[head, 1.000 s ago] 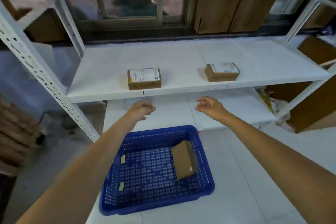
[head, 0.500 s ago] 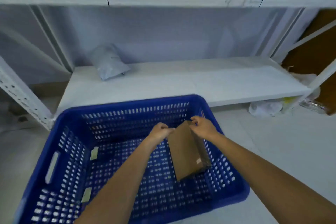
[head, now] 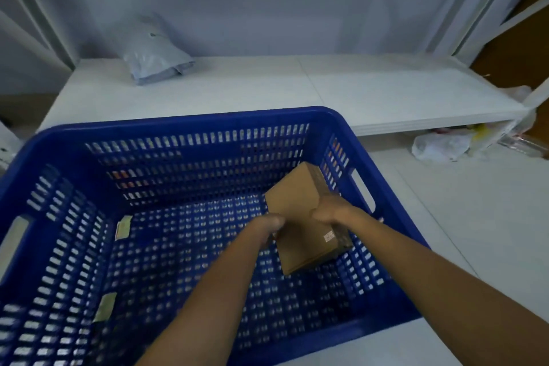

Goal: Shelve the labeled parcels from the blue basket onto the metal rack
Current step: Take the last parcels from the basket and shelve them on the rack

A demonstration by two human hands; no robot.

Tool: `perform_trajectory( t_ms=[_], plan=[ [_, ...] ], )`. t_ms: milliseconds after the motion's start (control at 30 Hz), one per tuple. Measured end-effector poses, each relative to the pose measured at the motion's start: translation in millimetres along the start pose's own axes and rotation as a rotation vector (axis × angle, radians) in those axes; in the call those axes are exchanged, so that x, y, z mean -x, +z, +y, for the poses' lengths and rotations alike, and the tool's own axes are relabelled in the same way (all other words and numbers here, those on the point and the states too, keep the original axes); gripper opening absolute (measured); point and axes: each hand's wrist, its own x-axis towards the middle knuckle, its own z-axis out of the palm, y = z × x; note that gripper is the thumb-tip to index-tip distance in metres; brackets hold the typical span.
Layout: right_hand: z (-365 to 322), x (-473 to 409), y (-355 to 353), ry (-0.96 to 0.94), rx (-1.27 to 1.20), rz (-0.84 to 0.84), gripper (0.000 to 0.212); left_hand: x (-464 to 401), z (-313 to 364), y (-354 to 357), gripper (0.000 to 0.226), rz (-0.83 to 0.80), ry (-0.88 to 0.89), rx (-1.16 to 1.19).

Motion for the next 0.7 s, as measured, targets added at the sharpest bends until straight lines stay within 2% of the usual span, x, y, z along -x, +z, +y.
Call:
perform_trajectory(
  t_ms=[133, 167, 233, 300, 400, 533, 600, 700],
  plan=[
    [2, -3, -5, -0.036, -0.275, -0.063, 0.067, -1, 15, 6, 0.059, -0.094, -0.053, 0.171],
    [3, -3, -7, -0.051, -0.341, -0.055, 0.061, -2, 17, 6, 0.067, -0.105, -0.056, 0.22],
    [3, -5, -5, -0.056, -0.407, -0.023, 0.033, 2, 19, 2, 0.086, -0.114, -0.044, 0.324],
    [-5, -2, -3, -0.041, -0.476, -0.019, 0.023, 8, 19, -7, 0.101, -0.09, -0.003, 0.342],
    [-29, -2, 6, -0.07, -0.535, -0.086, 0.021, 14, 15, -26, 0.11, 0.025, 0.087, 0.269],
    [-61, -7, 16, -0.142, -0.559, -0.157, 0.033, 8, 2, -48, 0.12, 0.271, 0.152, 0.25],
    [-72, -11, 20, -0.158, -0.574, -0.163, 0.026, 3, -10, -57, 0.112, 0.327, 0.135, 0.25],
    [-77, -19, 20, -0.129, -0.577, -0.137, 0.016, -2, -29, -79, 0.059, 0.317, 0.15, 0.283]
  ],
)
